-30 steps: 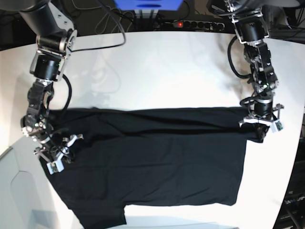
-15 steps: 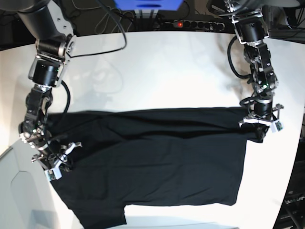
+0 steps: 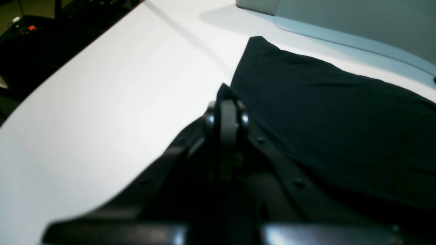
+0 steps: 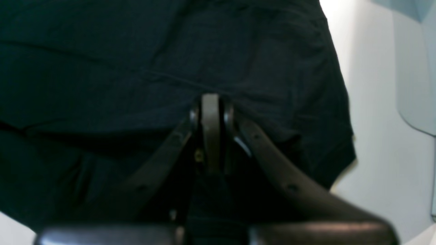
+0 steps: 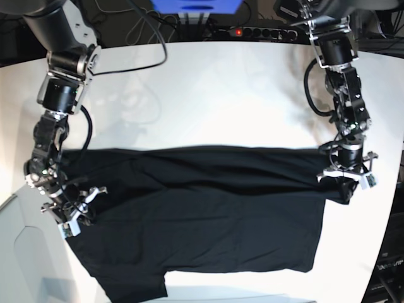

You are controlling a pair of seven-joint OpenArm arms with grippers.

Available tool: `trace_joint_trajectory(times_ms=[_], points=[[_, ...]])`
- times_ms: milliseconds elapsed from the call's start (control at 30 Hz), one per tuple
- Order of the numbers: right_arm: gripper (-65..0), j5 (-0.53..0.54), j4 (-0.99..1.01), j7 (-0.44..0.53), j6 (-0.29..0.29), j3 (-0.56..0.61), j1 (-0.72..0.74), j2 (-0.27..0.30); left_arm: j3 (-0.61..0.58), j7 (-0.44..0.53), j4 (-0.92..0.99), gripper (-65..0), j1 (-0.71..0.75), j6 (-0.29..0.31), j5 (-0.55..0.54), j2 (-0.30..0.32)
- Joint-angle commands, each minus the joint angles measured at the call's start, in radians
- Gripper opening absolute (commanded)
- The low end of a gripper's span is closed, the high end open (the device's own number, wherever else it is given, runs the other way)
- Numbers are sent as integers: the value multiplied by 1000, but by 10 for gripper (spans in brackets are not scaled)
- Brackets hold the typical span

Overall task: Fold the T-shirt properly
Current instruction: 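Lower the folded hem onto the shirt and release both grippers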

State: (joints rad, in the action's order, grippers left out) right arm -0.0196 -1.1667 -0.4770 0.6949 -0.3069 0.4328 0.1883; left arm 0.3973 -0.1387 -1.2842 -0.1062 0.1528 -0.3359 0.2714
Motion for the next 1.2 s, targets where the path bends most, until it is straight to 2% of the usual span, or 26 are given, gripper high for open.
trace_joint_trajectory(times_ms=[0, 200, 533, 733, 800, 867, 900, 967, 1000, 1100, 1167], points=[[-650, 19, -19, 28, 3, -4, 34, 12, 4, 32, -15, -646, -33, 0, -4, 16], [-650, 19, -19, 28, 3, -50, 36, 10, 2, 32, -7, -646, -46, 0, -2, 13], [-650, 19, -19, 30, 3, -51, 36, 10, 1, 32, 53, -645, -71, 0, -2, 7], [-650, 19, -19, 30, 3, -48, 50, 9, -47, 32, 102, -643, -112, 0, -2, 18], [-650, 19, -19, 24, 3, -45, 56, 9, -47, 30, 127, -604, -128, -9, -2, 18], [-650, 19, -19, 22, 3, -45, 61, 10, -47, 30, 140, -515, -134, -9, -2, 16], [-637, 19, -19, 22, 3, -44, 61, 10, -47, 30, 140, -457, -134, -9, -2, 16], [-564, 19, -19, 21, 3, -44, 61, 10, -47, 30, 130, -344, -125, -3, -2, 16], [-522, 19, -19, 21, 3, -44, 61, 12, -42, 30, 122, -311, -122, -3, -2, 16], [-373, 19, -19, 24, 3, -47, 61, 12, -38, 30, 113, -294, -82, -2, -9, 16], [-314, 19, -19, 25, 3, -50, 59, 12, -36, 32, 111, -294, -68, -3, -9, 16]])
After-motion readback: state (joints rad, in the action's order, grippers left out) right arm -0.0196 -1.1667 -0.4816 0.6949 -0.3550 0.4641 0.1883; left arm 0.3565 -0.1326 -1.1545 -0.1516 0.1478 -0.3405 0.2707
